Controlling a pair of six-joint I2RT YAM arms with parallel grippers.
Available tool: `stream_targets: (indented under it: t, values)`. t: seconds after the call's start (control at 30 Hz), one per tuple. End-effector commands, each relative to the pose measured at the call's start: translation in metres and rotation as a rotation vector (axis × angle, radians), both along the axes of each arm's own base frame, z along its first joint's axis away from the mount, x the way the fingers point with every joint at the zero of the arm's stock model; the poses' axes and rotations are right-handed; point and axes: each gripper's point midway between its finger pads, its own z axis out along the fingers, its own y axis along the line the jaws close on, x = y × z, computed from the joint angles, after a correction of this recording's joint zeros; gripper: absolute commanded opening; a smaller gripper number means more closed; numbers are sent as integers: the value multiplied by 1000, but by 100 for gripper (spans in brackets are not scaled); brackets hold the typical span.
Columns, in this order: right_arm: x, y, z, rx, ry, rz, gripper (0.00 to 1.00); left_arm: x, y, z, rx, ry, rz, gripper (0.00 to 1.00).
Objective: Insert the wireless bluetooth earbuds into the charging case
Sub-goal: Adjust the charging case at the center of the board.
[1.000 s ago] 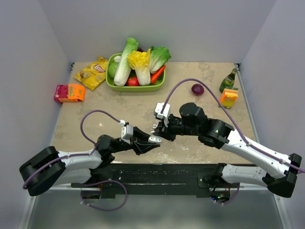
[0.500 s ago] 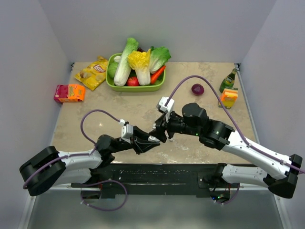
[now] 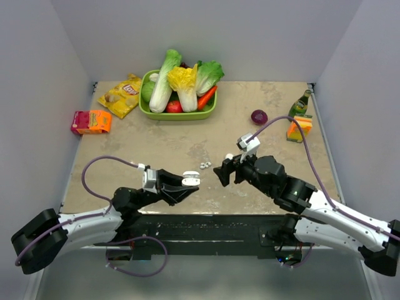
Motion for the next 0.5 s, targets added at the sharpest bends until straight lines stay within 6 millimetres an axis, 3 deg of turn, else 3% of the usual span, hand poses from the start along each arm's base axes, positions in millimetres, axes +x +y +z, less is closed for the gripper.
stream_targets:
  t: [0.0,0.07,0.17,0.27,0.37,0.4,0.47]
  values:
    - [10,-13,-11,54,28,-122,93,-14,28,46,-233,-97,15,0]
    - [10,-14,-22,48,44,-121,98,-17,28,34,-221,-73,-3,0]
    - [13,-13,-38,30,77,-135,98,-18,31,35,-244,-64,-8,0]
    - [21,-21,-59,-36,123,-214,89,-15,38,38,-278,-62,27,0]
    - [26,-30,-78,-99,158,-287,65,-14,49,36,-298,-71,74,0]
    - [27,-31,-87,-117,178,-306,46,-13,49,34,-287,-74,78,0]
    - [27,-32,-101,-135,202,-322,20,-15,51,34,-281,-102,90,0]
